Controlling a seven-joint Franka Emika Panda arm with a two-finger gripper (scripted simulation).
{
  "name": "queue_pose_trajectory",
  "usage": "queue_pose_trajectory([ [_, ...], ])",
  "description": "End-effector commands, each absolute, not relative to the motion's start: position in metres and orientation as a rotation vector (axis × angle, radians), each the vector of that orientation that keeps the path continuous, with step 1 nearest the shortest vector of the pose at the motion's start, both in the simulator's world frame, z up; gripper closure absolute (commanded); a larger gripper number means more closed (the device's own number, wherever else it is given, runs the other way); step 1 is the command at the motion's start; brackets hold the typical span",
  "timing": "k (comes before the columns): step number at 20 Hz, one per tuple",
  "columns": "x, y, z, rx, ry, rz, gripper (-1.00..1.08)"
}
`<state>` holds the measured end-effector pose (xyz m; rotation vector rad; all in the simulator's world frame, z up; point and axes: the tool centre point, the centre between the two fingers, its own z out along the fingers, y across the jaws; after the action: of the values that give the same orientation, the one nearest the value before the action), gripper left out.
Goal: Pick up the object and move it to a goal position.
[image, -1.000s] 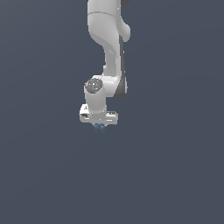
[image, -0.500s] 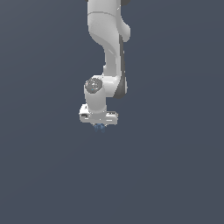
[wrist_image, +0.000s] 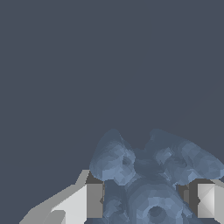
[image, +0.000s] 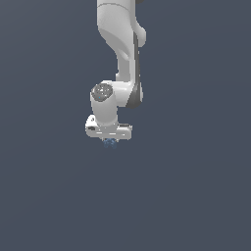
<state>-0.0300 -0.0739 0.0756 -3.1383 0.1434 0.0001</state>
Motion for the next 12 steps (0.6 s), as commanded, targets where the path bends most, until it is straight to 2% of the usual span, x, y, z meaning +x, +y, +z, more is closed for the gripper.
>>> queue_pose_trajectory([
  [1,-0.021,-0.076,0.09,-3.138,0.143,-0.001,1.08],
  [12,0.03,-0.087,0.17,-3.139,0.144,-0.001,1.08],
])
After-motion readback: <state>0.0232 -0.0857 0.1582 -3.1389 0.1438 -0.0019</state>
